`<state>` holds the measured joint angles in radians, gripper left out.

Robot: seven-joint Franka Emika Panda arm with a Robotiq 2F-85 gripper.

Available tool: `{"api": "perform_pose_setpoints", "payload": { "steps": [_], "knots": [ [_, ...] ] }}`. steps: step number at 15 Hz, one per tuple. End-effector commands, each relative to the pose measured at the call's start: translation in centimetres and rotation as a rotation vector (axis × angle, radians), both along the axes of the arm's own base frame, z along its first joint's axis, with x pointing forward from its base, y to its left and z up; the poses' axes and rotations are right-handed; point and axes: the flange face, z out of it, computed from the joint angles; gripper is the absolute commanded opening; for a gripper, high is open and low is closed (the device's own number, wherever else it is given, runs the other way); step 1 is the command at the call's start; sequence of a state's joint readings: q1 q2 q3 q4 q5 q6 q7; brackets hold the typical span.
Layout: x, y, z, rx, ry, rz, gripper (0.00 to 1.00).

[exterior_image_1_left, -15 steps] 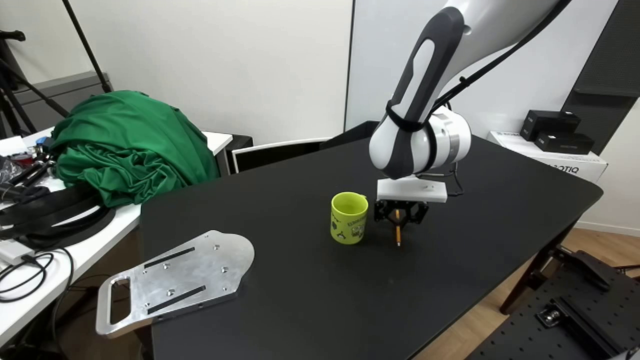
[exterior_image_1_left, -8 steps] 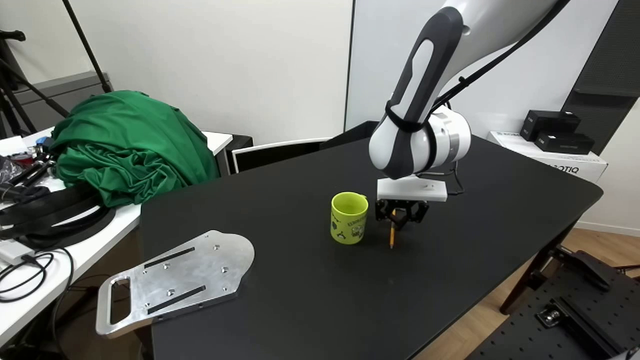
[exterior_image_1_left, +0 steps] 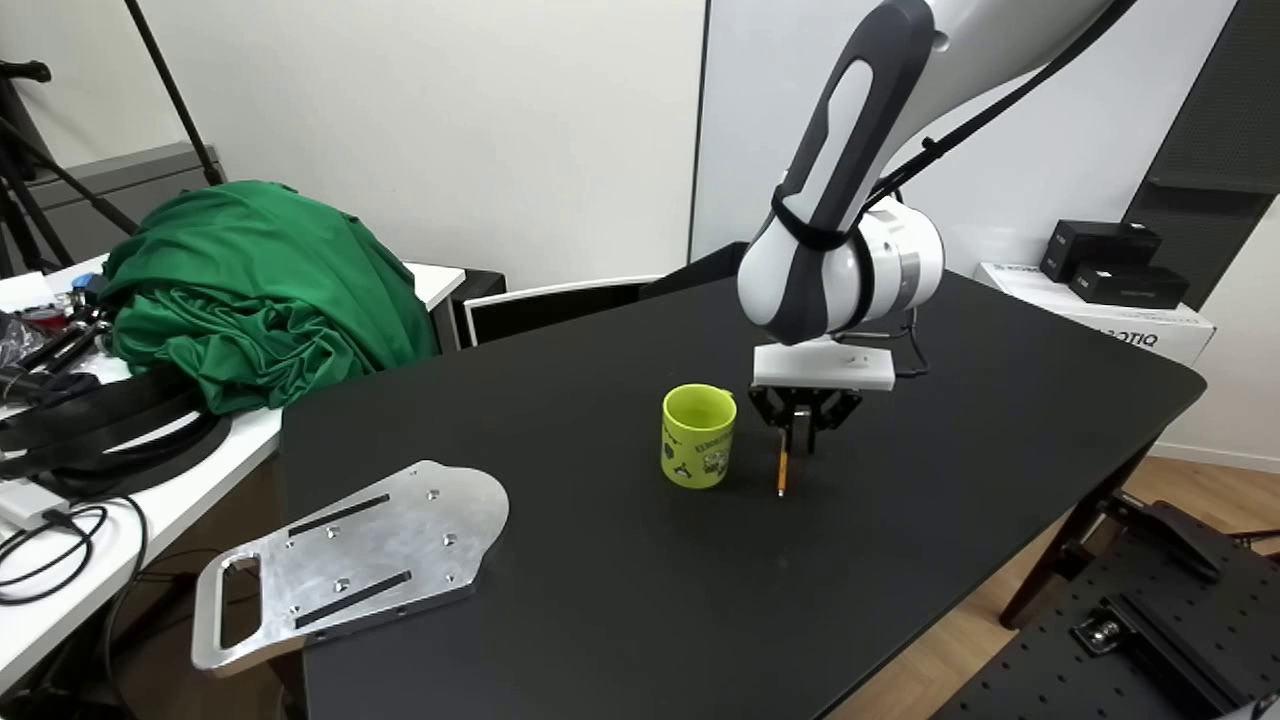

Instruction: Put then remove the orange thing from the cup and put it on the table

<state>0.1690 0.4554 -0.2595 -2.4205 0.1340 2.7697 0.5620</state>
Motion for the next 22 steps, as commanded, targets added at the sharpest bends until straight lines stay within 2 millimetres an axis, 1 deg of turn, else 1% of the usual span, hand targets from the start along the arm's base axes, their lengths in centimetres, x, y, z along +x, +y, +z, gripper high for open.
{"api": "perform_pose_setpoints", "payload": {
  "steps": [1, 5, 7, 8, 15, 16, 17, 20, 21, 22],
  "knots": [
    [0.1, 0.2, 0.6, 0.008, -0.003, -0.024, 0.58],
    [0.1, 0.5, 0.0, 0.011, 0.003, -0.015, 0.86],
    [0.1, 0.6, -0.2, 0.014, 0.007, -0.015, 0.98],
    [0.0, 0.7, -0.3, 0.016, 0.009, -0.015, 1.0],
    [-0.4, 0.8, -1.2, 0.051, 0.006, -0.033, 0.99],
    [-0.4, 0.8, -1.3, 0.053, 0.003, -0.036, 0.75],
    [-0.4, 0.8, -1.3, 0.052, 0.002, -0.035, 0.75],
    [-0.4, 0.6, -1.3, 0.054, 0.0, -0.042, 0.54],
    [-0.4, 0.5, -1.3, 0.054, -0.001, -0.043, 0.45],
    [-0.4, 0.5, -1.2, 0.055, -0.004, -0.044, 0.4]
  ]
}}
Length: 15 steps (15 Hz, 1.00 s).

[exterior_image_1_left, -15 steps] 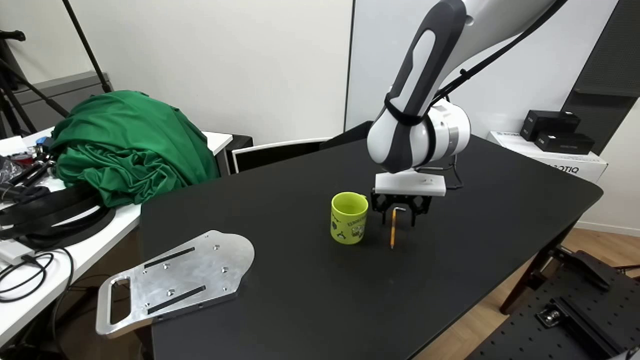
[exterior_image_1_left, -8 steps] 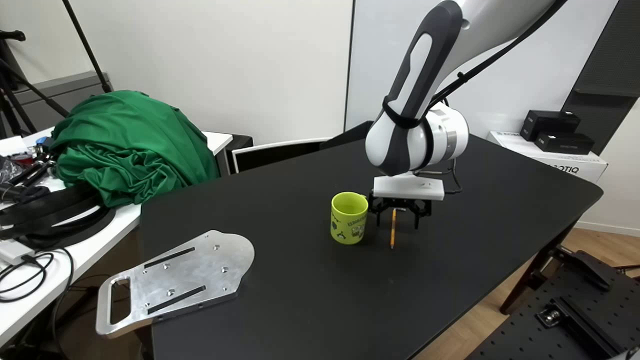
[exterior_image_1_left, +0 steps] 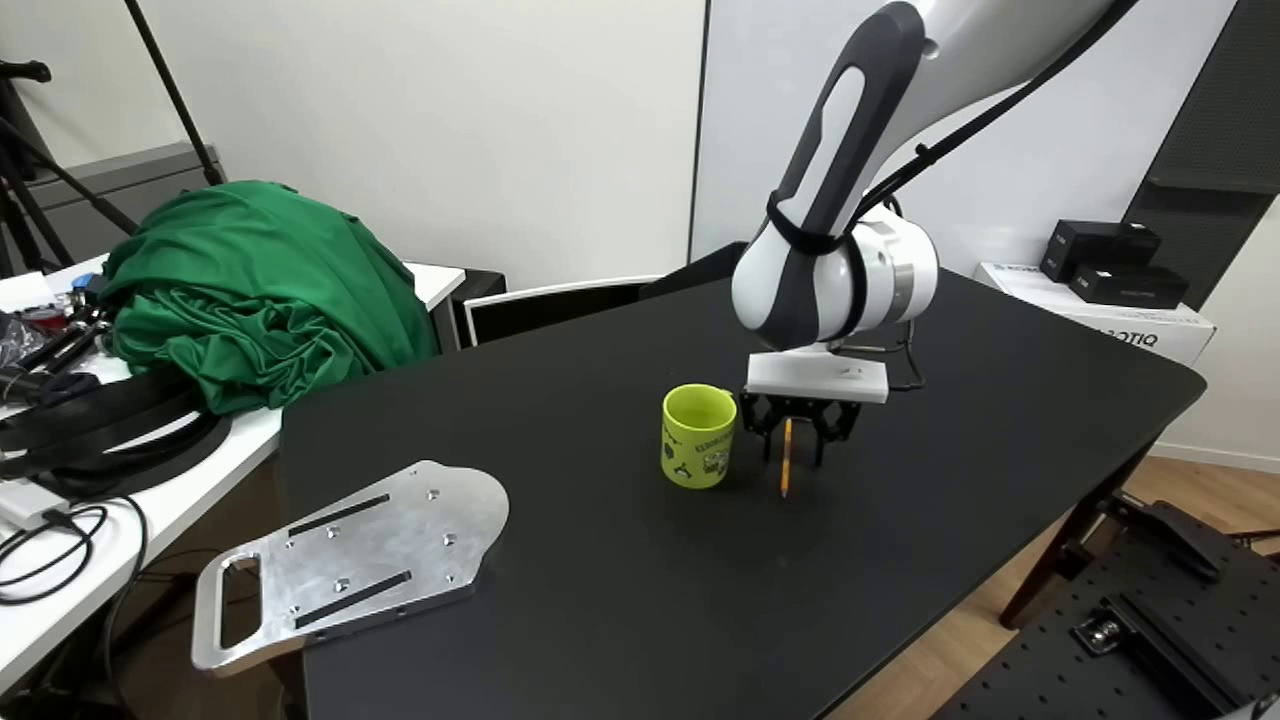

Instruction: Put then remove the orange thing from the cup and put it on the table

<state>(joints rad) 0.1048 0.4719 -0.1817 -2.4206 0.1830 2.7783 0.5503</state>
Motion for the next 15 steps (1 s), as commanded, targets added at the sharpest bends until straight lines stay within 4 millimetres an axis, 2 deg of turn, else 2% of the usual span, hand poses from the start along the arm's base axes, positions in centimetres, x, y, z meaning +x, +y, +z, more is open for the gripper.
{"api": "perform_pose_setpoints", "payload": {
  "steps": [1, 4, 6, 12, 15],
  "knots": [
    [0.1, -0.2, -0.1, 0.011, -0.015, -0.016, 0.34],
    [0.1, -0.3, -0.2, 0.016, -0.022, -0.027, 0.12],
    [0.2, -0.4, -0.1, 0.019, -0.023, -0.032, 0.01],
    [0.4, -0.9, 0.4, 0.025, -0.019, -0.065, 0.02],
    [0.8, -0.9, 1.7, 0.022, -0.028, -0.086, 0.02]
  ]
}}
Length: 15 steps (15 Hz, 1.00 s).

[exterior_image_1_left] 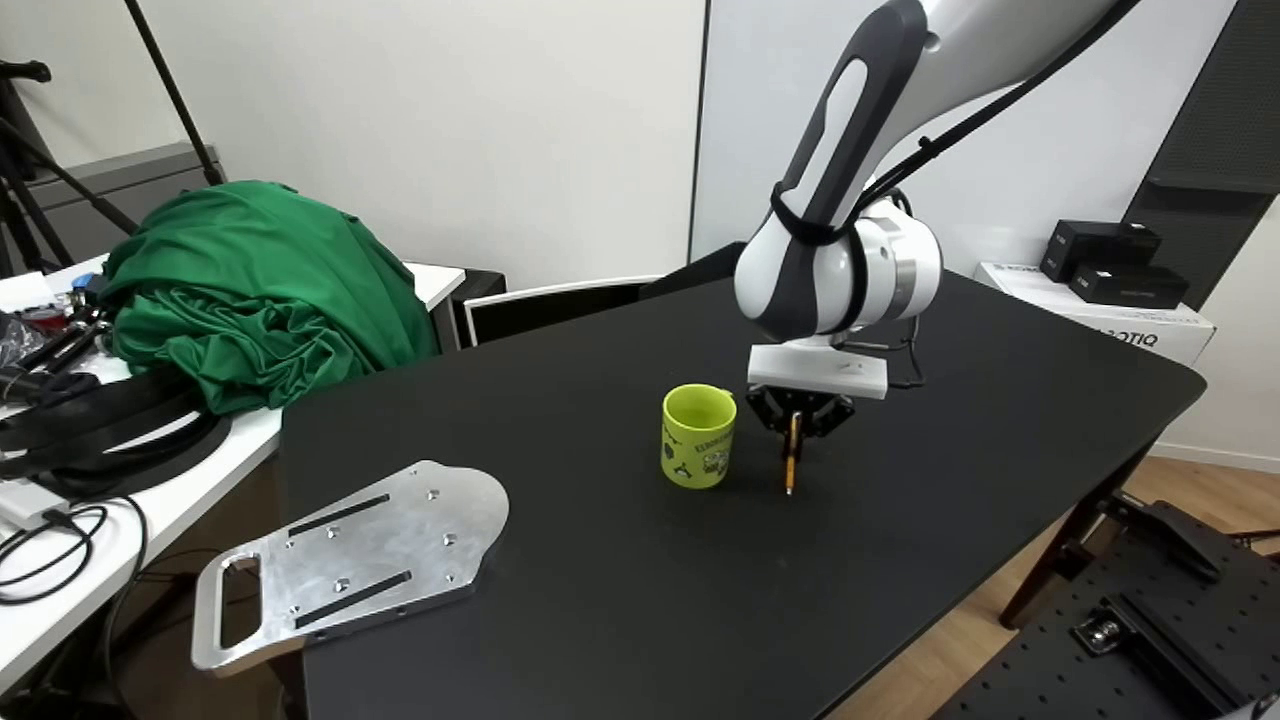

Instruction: Put then remove the orange thing from the cup and put it on the table

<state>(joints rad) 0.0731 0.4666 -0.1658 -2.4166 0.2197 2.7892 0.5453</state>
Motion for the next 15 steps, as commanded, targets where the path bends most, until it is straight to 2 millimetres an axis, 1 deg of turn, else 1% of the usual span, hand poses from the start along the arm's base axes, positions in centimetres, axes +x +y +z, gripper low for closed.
{"api": "perform_pose_setpoints", "payload": {
  "steps": [1, 3, 10, 15],
  "knots": [
    [0.7, 0.0, 1.9, 0.005, -0.012, -0.044, 0.02],
    [0.9, 0.0, 2.8, 0.005, -0.019, -0.049, 0.02],
    [1.4, -0.2, 7.4, 0.016, -0.009, -0.091, 0.02],
    [2.0, -0.2, 10.5, 0.113, 0.071, -0.125, 0.02]
  ]
}}
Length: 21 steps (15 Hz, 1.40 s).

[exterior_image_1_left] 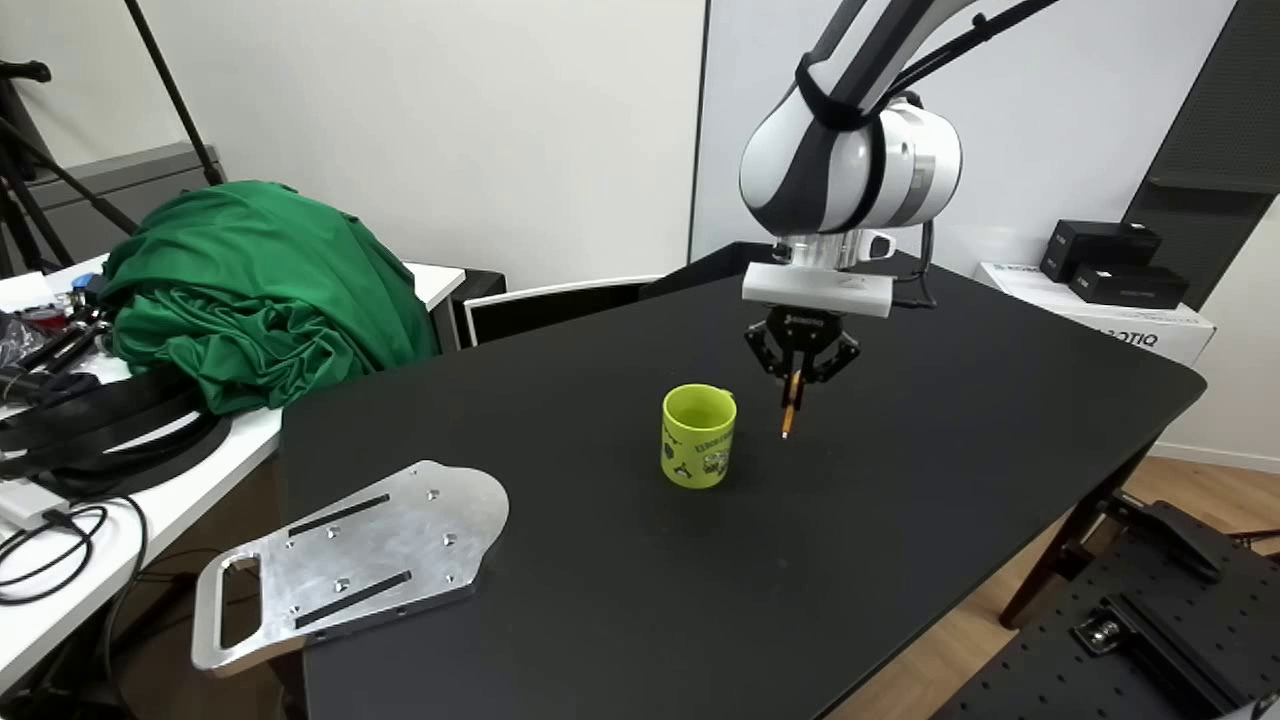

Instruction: Put then remove the orange thing from the cup and put it on the table

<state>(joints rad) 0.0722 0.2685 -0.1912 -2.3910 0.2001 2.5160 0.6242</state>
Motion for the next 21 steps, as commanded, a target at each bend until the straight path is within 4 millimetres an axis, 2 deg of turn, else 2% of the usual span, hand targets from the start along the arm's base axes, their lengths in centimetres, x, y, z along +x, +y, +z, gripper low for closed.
{"api": "perform_pose_setpoints", "payload": {
  "steps": [1, 6, 8, 11, 15, 21],
  "knots": [
    [0.7, 0.0, 3.0, 0.07, 0.034, -0.055, 0.02],
    [2.8, 0.9, 5.9, 0.224, -0.009, -0.141, 0.02],
    [3.6, 1.3, 6.2, 0.292, -0.018, -0.177, 0.02],
    [4.3, 2.0, 6.2, 0.42, 0.024, -0.224, 0.02],
    [4.2, 2.5, 5.8, 0.565, 0.103, -0.264, 0.02],
    [4.1, 1.5, 3.7, 0.717, 0.143, -0.317, 0.02]
  ]
}}
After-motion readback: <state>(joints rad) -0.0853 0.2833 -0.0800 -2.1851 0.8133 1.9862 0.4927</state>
